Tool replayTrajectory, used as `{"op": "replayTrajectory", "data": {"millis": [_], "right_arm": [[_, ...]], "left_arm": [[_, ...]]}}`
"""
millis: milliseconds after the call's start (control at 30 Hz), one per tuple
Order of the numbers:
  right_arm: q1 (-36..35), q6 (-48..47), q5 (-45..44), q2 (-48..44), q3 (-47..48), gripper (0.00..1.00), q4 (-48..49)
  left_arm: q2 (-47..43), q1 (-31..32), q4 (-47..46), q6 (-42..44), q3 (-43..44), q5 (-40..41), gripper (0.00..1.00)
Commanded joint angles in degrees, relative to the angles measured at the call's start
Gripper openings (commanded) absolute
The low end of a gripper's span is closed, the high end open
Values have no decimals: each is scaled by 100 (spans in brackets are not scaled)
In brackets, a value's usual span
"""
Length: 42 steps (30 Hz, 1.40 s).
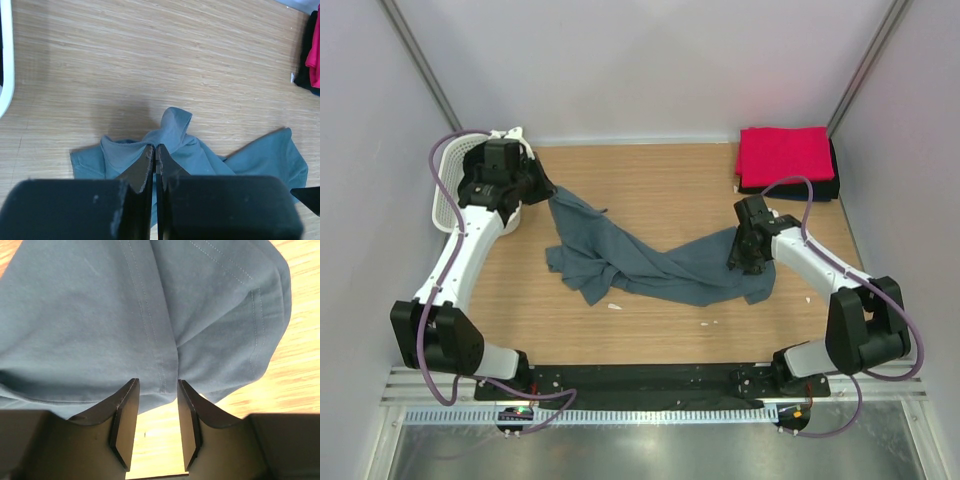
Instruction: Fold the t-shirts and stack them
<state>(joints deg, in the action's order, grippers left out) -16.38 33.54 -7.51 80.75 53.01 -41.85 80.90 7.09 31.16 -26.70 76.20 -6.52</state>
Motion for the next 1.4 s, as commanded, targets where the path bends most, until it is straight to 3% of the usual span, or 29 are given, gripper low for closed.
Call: {"op": "replayTrajectory", "data": {"millis": [0,500,633,667,700,1000,1367], "right_arm": [[12,-146,-120,151,174,41,-17],[21,-49,-128,389,-213,34,291],[12,-32,-207,319,-186,20,274],[12,-23,-277,284,-169,5,265],[12,3,-330,275,-142,1,238],[12,-76,-366,-252,901,1,-17],[12,-532,-470,-613,2914,1,537]], "left_arm": [[-57,-32,-145,95,-18,11,0],[75,-32,-145,104,-35,-42,0],[92,-32,-145,103,-27,-51,0],[92,-32,-145,103,-27,-51,0],[84,-32,-145,112,-35,-25,0],[-75,-24,-49,200,254,204,0],[-750,-24,444,815,2495,573,0]]}}
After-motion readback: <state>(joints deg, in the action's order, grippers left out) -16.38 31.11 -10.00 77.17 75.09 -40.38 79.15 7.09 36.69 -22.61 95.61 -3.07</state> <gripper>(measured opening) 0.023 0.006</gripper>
